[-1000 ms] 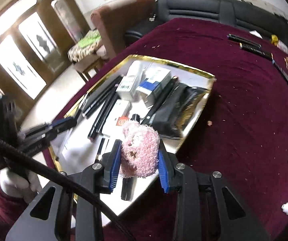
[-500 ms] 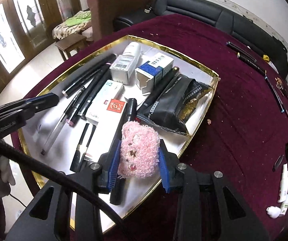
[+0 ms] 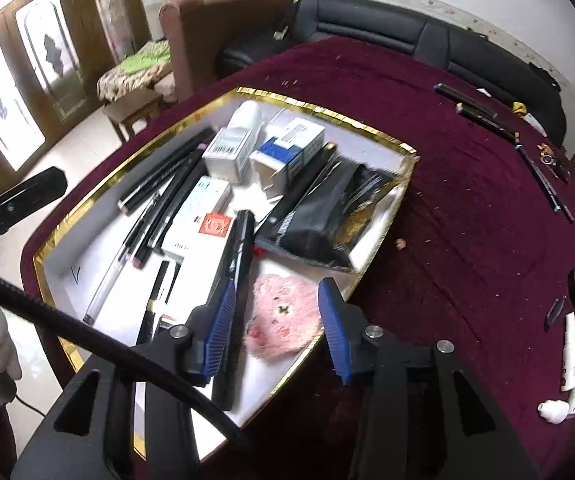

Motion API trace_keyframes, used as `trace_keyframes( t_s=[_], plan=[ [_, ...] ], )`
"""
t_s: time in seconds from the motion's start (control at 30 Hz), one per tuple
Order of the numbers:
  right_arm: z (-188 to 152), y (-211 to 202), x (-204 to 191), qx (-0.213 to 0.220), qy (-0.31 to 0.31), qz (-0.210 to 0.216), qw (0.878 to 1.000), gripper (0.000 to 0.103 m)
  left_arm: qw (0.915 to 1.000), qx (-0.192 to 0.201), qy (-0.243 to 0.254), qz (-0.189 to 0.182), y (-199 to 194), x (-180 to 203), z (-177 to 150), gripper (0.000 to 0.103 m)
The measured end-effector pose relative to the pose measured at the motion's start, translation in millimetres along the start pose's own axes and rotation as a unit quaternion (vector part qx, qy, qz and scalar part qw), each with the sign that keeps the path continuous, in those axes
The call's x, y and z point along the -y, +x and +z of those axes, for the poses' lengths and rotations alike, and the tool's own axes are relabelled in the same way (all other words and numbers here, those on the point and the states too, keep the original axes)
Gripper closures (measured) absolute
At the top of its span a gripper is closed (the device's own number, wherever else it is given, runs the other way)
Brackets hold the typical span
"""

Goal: Organize objects
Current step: 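Lift both open tools away from the white box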

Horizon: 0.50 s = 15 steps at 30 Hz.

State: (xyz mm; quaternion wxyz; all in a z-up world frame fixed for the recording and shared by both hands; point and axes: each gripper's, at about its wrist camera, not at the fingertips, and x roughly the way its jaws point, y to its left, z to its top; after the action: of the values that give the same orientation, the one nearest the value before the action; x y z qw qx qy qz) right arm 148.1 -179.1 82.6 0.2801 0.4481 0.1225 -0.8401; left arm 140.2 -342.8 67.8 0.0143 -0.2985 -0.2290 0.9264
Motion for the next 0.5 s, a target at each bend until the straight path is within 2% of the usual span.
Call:
trace_keyframes(
  t_s=[0.07, 0.2, 0.37, 0.5],
  plan=[
    [0, -8, 8, 0.018, 0.013, -0.009, 1.000, 0.061, 0.9998, 0.010, 0.002, -0.016, -4, 5, 2, 0.031],
    [-7, -32, 34, 0.063, 0.047, -0.059, 0.995, 0.060, 0.9992, 0.016, 0.025, -0.028, -8, 25, 5, 0.030],
    [-22, -48, 69, 0.085, 0.074, -0.128, 0.985, 0.057, 0.9977, 0.010, 0.055, -0.039, -2, 55, 5, 0.031],
    [-33, -59, 101, 0.091, 0.098, -0.163, 0.977, 0.058, 0.9943, -0.002, 0.077, -0.073, 7, 85, -2, 0.031]
  ],
)
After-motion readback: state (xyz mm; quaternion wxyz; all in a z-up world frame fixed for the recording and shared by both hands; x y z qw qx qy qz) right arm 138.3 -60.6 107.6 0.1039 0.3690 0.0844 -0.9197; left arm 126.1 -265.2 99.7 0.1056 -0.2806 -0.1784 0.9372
